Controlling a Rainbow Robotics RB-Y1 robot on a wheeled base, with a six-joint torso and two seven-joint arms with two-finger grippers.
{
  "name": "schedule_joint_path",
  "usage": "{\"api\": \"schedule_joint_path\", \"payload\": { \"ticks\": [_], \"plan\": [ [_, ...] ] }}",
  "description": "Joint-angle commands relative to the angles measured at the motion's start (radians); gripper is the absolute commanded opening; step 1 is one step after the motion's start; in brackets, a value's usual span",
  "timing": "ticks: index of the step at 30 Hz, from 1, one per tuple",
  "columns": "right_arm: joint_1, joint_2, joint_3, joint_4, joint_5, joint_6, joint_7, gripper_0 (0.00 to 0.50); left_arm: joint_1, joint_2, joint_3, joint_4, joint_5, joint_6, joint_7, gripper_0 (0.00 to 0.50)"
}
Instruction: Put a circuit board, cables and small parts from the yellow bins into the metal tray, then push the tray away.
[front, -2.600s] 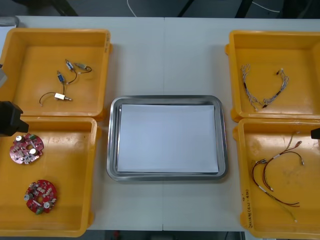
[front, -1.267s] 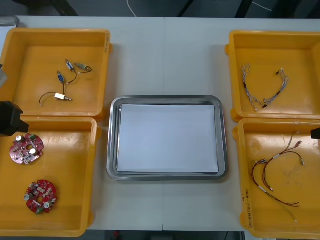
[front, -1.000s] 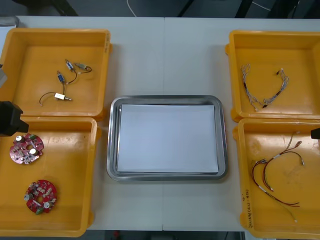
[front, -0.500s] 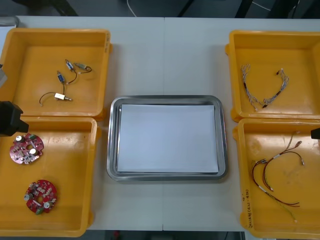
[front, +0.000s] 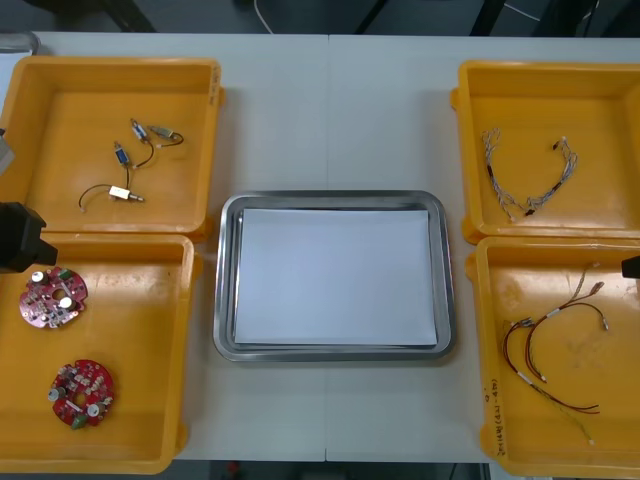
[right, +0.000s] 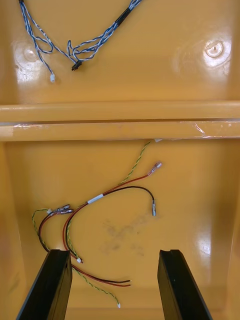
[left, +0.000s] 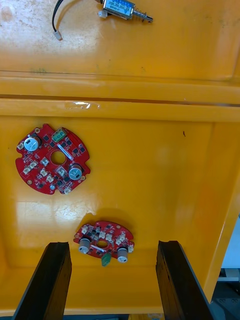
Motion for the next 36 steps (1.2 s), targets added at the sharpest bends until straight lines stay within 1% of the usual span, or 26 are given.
{"api": "schedule_joint_path", "payload": {
  "ticks": [1, 36],
  "plan": [
    [0.016, -0.040, 0.012, -0.028, -0.008, 0.003, 0.041, 0.500, 0.021, 0.043, 0.032, -0.015, -0.003, 0.006, -0.078, 0.500],
    [0.016, -0.040, 0.012, -0.028, -0.008, 0.003, 0.041, 0.500, 0.021, 0.043, 0.032, -0.015, -0.003, 0.006, -0.078, 0.500]
  ]
}}
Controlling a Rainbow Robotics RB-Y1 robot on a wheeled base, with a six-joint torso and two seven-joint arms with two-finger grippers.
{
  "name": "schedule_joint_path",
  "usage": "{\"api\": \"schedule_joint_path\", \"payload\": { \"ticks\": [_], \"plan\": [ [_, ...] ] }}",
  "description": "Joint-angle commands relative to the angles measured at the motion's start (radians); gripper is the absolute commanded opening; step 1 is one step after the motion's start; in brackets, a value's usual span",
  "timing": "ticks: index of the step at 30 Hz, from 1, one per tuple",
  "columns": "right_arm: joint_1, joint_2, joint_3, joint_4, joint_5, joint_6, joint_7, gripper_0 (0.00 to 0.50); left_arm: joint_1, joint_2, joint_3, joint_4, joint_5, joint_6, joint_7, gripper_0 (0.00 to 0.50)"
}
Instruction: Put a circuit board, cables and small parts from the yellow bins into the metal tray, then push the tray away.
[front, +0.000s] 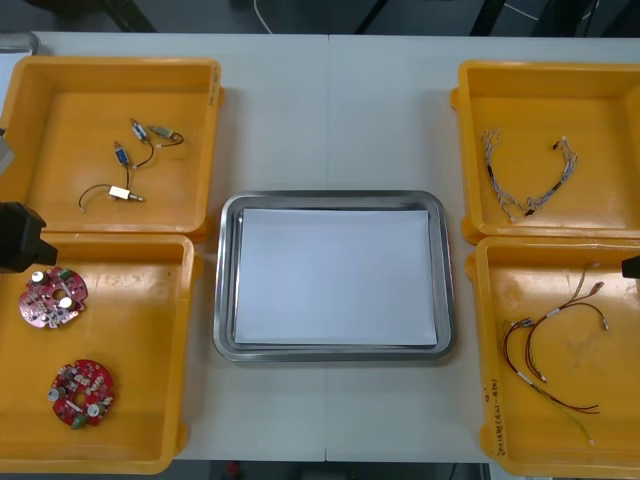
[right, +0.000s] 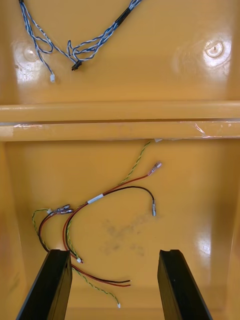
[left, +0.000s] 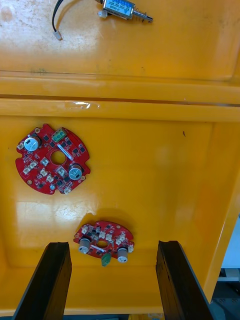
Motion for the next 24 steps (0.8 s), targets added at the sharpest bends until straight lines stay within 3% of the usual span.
{"api": "schedule_joint_path", "payload": {
  "ticks": [1, 20, 24],
  "plan": [
    [0.016, -0.040, 0.012, -0.028, -0.008, 0.003, 0.041, 0.500, 0.021, 0.043, 0.032, -0.015, -0.003, 0.006, -0.078, 0.500],
    [0.013, -0.024, 0.003, -0.025, -0.013, 0.003, 0.035, 0.500, 0.047, 0.019, 0.002, 0.000, -0.024, 0.006, -0.114, 0.500],
    [0.013, -0.008, -0.002, -0.028, 0.001, 0.003, 0.033, 0.500, 0.070, 0.019, 0.002, 0.002, -0.038, -0.039, -0.126, 0.500]
  ]
}}
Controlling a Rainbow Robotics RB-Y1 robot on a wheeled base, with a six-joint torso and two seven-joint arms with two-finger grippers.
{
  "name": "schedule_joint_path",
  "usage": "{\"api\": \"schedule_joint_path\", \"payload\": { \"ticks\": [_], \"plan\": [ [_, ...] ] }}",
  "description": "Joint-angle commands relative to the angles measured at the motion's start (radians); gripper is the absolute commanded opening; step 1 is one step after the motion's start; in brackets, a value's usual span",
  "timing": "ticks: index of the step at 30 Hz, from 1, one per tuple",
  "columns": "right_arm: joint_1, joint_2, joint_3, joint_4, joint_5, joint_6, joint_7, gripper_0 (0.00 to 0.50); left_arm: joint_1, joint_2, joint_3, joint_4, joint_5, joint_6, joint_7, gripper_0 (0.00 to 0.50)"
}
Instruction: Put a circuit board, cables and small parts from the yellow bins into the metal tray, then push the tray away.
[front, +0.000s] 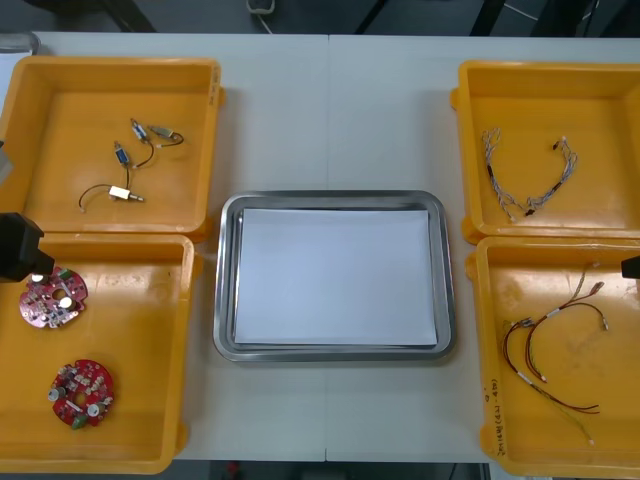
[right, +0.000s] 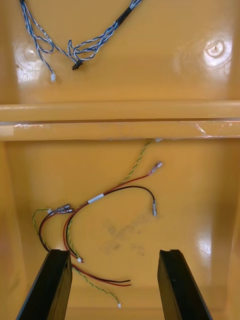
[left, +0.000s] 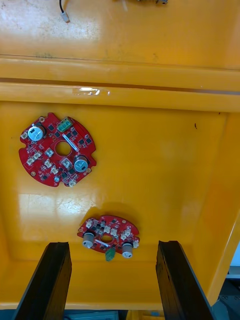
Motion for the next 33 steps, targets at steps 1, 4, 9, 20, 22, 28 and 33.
{"api": "schedule_joint_path", "payload": {
  "ticks": [1, 4, 9, 20, 22, 28, 33],
  "plan": [
    [0.014, -0.004, -0.005, -0.031, 0.006, 0.003, 0.033, 0.500, 0.052, 0.019, 0.003, -0.003, -0.030, -0.060, -0.128, 0.500],
    [0.017, 0.013, -0.012, -0.039, 0.017, 0.003, 0.032, 0.500, 0.081, 0.019, 0.003, -0.003, -0.048, -0.108, -0.142, 0.500],
    [0.034, 0.050, -0.020, -0.051, 0.035, 0.003, 0.025, 0.500, 0.118, 0.019, 0.003, -0.003, -0.065, -0.160, -0.163, 0.500],
    [0.109, 0.145, -0.011, -0.096, 0.100, 0.003, -0.001, 0.500, 0.176, 0.019, -0.048, 0.033, -0.123, -0.272, -0.197, 0.500],
    [0.116, 0.154, -0.008, -0.096, 0.112, 0.003, -0.005, 0.500, 0.176, 0.019, -0.066, 0.043, -0.146, -0.287, -0.199, 0.500],
    [0.126, 0.197, 0.006, -0.094, 0.136, 0.003, -0.057, 0.500, 0.177, 0.019, -0.101, 0.100, -0.152, -0.353, -0.211, 0.500],
    [0.126, 0.205, 0.072, -0.086, 0.167, 0.003, -0.176, 0.500, 0.176, 0.019, -0.144, 0.129, -0.192, -0.396, -0.219, 0.500]
  ]
}}
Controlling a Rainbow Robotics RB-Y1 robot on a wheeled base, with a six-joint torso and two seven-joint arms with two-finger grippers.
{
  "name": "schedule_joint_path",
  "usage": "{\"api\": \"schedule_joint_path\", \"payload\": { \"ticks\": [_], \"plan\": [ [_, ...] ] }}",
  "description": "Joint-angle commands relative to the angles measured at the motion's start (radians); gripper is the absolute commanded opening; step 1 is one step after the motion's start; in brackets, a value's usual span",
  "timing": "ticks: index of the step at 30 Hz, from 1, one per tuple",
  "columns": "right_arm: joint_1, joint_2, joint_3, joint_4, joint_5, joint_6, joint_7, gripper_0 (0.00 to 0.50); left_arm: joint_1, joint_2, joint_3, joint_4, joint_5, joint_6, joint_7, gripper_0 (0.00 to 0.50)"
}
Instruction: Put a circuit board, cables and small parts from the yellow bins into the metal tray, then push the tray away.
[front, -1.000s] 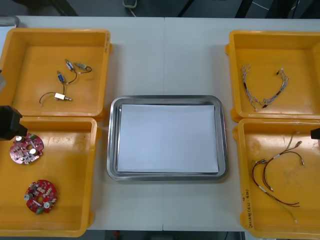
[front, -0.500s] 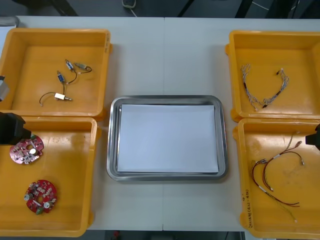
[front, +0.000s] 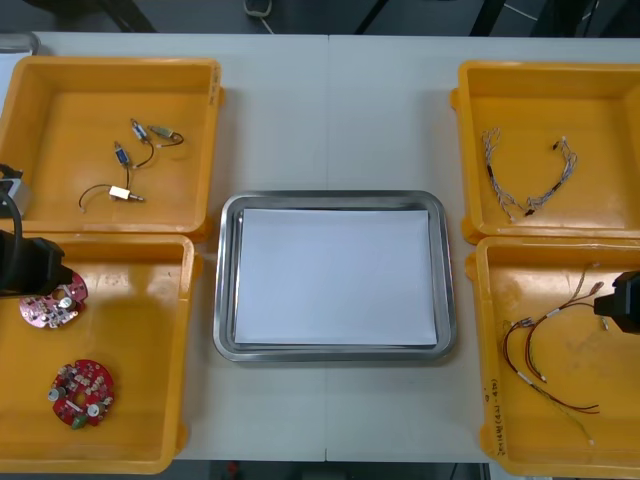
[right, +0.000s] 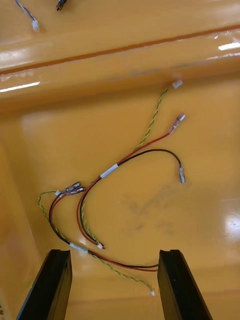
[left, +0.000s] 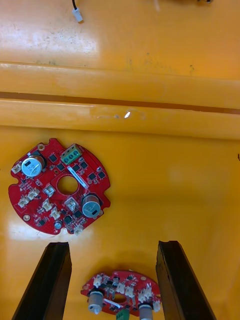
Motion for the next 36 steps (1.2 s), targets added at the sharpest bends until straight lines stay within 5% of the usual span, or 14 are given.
{"api": "schedule_joint_path", "payload": {
  "ticks": [1, 16, 36],
  "plan": [
    [0.017, 0.012, 0.071, -0.022, 0.035, 0.003, -0.134, 0.500, 0.017, 0.019, -0.044, 0.016, -0.045, -0.039, -0.127, 0.500],
    [-0.032, 0.046, 0.258, 0.098, 0.275, -0.064, -0.357, 0.500, -0.011, 0.019, -0.151, 0.105, -0.092, -0.133, -0.128, 0.500],
    [-0.087, 0.080, 0.252, 0.252, 0.282, -0.187, -0.640, 0.500, -0.046, 0.019, -0.237, 0.181, -0.118, -0.231, -0.124, 0.500]
  ]
}}
